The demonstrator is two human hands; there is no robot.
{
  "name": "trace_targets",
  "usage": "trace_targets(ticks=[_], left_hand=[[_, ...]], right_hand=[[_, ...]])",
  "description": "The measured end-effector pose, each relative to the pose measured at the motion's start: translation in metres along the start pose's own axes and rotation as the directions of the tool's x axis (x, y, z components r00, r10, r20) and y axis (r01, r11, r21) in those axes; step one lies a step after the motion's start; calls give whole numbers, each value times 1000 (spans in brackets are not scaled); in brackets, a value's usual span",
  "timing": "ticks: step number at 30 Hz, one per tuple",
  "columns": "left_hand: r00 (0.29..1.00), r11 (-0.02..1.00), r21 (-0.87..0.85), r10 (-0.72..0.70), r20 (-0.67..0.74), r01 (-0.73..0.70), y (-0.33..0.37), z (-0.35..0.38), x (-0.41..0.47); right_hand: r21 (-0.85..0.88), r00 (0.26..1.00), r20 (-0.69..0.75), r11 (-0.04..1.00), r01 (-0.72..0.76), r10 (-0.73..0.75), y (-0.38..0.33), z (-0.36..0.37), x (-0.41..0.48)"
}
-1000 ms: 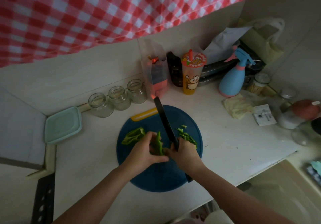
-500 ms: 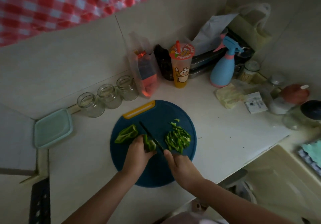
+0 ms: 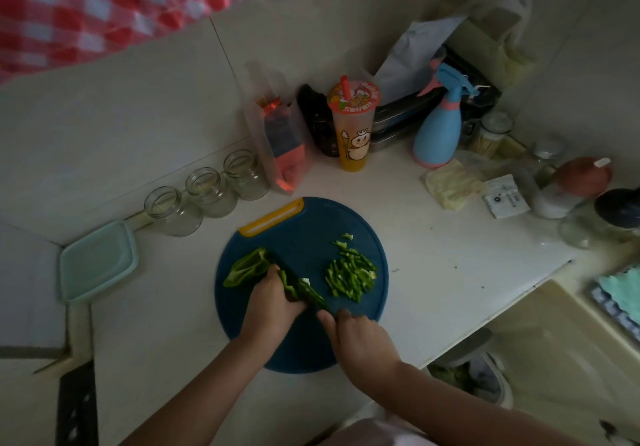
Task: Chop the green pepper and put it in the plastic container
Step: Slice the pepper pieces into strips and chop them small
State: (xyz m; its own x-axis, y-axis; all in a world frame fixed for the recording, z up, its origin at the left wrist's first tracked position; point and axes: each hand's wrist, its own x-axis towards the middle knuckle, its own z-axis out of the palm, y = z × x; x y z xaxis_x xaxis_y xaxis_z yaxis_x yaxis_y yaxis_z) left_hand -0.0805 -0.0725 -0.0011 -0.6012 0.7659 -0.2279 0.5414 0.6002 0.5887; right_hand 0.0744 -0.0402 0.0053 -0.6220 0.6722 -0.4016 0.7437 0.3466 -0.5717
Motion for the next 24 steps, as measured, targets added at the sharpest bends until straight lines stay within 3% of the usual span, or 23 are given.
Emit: trace_targets(ticks=[14,19,24], left_hand=[[996,997,67,35,80,-41,-1,0,14],[995,998,50,34,96,-39,-2,-1,20],[994,999,23,37,107,-39,-4,-4,24]], right_hand=[[145,999,27,989,-38,34,3,2,5],[232,992,125,972,-31,1,4,-8,14],[377,955,266,898,-227,129,5,-16,28]])
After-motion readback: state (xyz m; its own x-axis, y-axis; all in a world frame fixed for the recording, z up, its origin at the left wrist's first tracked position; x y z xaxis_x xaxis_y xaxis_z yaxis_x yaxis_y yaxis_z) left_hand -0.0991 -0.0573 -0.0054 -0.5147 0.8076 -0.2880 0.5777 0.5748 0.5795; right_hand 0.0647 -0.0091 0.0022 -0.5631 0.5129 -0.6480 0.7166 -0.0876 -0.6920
